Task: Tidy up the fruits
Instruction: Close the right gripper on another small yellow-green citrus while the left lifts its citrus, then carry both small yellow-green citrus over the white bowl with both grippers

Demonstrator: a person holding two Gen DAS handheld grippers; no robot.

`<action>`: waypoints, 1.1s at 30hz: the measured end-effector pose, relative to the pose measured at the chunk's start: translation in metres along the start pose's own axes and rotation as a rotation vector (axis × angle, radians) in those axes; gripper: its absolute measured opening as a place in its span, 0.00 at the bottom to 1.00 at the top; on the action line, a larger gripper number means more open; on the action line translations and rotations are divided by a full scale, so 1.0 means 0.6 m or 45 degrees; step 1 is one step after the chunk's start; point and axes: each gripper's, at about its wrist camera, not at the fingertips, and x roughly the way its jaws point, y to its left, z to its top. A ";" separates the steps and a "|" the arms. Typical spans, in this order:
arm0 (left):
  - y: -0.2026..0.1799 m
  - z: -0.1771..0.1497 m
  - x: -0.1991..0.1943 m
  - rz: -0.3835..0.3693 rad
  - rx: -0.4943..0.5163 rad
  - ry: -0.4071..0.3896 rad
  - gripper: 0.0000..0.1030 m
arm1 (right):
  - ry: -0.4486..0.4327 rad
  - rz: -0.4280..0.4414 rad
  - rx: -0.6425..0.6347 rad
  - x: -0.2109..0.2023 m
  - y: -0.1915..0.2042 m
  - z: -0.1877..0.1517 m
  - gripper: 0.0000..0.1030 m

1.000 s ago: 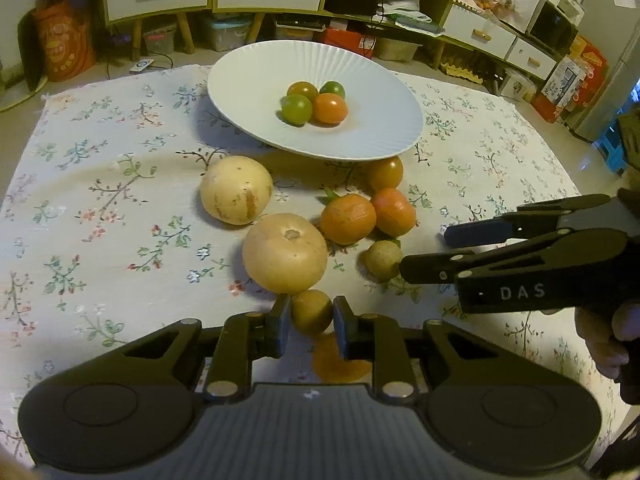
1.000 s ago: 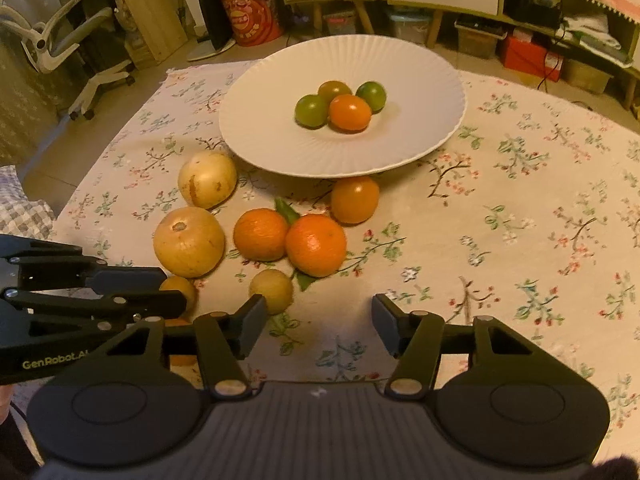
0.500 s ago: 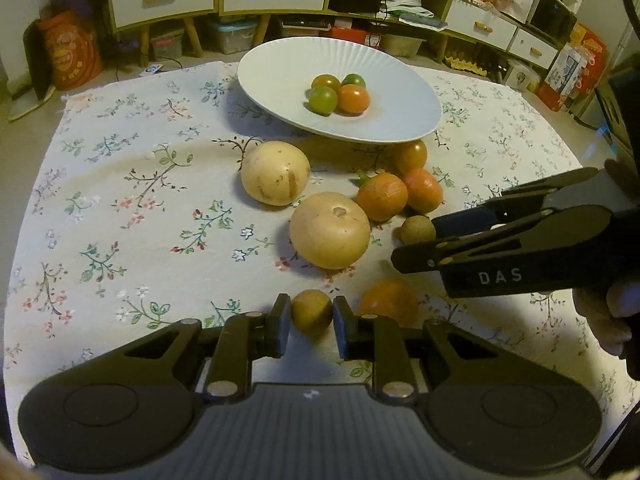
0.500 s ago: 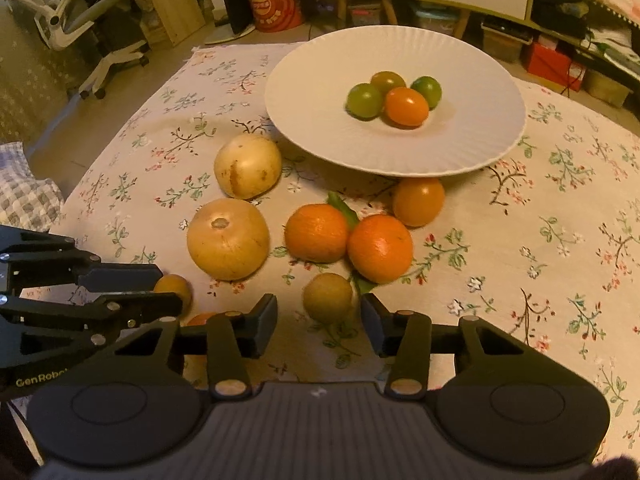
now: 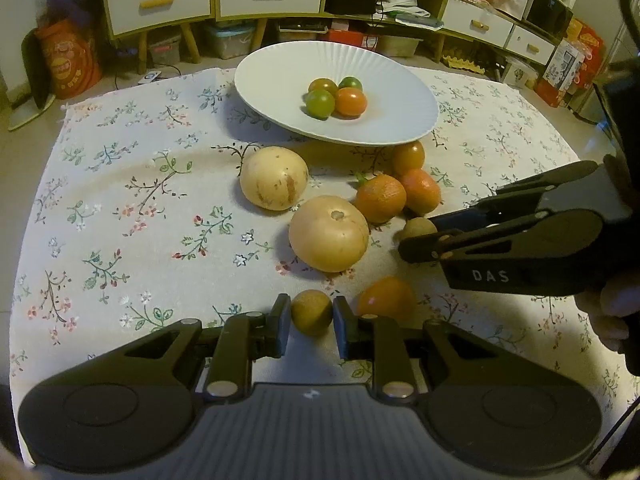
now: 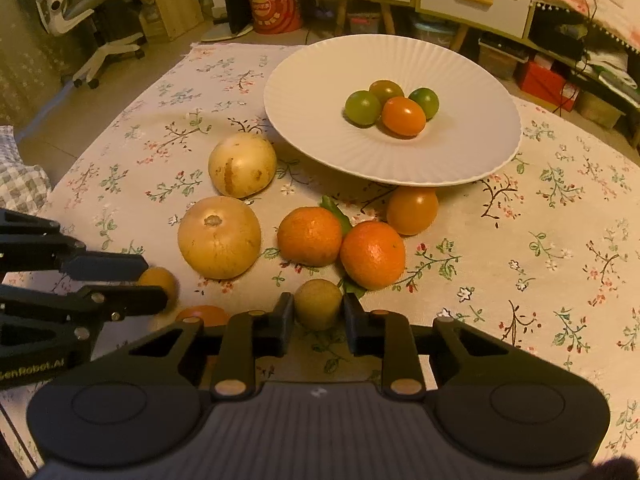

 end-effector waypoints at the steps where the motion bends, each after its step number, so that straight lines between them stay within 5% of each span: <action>1: 0.000 0.000 -0.001 0.000 0.001 -0.003 0.09 | -0.003 0.005 0.001 -0.003 -0.001 0.000 0.23; 33: -0.049 0.093 -0.019 0.041 0.094 -0.327 0.09 | -0.270 -0.003 0.266 -0.066 -0.102 0.055 0.23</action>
